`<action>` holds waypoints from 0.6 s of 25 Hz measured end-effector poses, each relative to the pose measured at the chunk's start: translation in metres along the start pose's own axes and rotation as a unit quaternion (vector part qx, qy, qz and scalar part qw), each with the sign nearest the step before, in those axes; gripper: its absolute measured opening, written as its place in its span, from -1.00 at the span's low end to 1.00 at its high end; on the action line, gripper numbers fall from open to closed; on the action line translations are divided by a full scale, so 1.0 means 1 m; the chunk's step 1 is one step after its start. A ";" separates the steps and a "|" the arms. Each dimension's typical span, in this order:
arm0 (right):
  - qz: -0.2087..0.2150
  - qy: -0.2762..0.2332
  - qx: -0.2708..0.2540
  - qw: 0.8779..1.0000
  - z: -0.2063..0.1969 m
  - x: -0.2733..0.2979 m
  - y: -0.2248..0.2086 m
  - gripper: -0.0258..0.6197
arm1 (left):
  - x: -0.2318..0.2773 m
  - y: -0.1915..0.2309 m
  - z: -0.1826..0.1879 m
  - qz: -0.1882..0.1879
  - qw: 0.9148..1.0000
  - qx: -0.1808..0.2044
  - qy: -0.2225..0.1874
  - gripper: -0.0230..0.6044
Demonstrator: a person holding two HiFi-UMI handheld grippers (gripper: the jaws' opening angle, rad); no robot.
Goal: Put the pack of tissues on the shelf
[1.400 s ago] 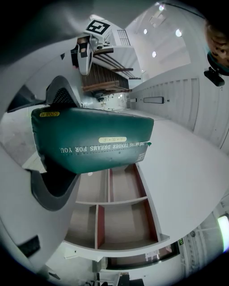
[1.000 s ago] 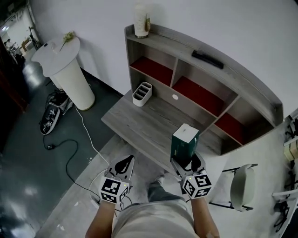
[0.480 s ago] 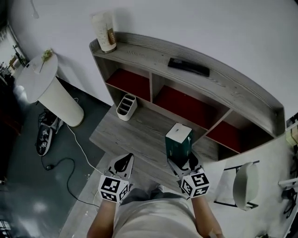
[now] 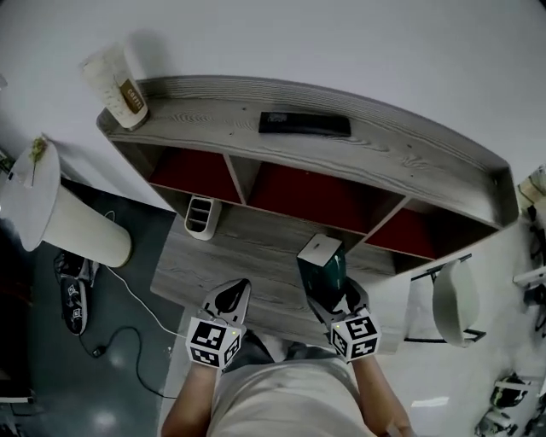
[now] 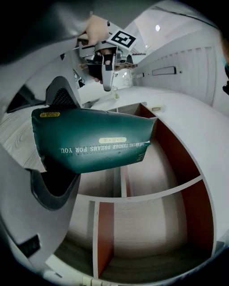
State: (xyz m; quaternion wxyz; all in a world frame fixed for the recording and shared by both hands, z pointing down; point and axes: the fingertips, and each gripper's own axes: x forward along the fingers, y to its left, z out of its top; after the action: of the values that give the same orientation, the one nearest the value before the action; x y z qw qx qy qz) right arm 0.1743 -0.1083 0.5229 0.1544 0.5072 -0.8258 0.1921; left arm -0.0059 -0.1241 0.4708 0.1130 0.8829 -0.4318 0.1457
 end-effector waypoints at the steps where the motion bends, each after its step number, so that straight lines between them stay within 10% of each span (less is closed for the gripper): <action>1: -0.012 0.006 0.005 1.000 -0.004 0.003 -0.002 0.38 | 0.006 0.003 0.001 -0.014 1.000 0.004 0.004 -0.88; 15: -0.128 0.132 0.020 0.983 -0.082 0.097 -0.001 0.38 | 0.025 0.076 -0.013 -0.121 0.989 0.067 0.049 -0.88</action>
State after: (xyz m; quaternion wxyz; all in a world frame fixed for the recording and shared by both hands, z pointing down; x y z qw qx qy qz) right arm 0.1375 -0.1452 0.6388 0.2751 0.5816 -0.7227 0.2526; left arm -0.0540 -0.1841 0.4974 0.0919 0.9258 -0.3054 0.2027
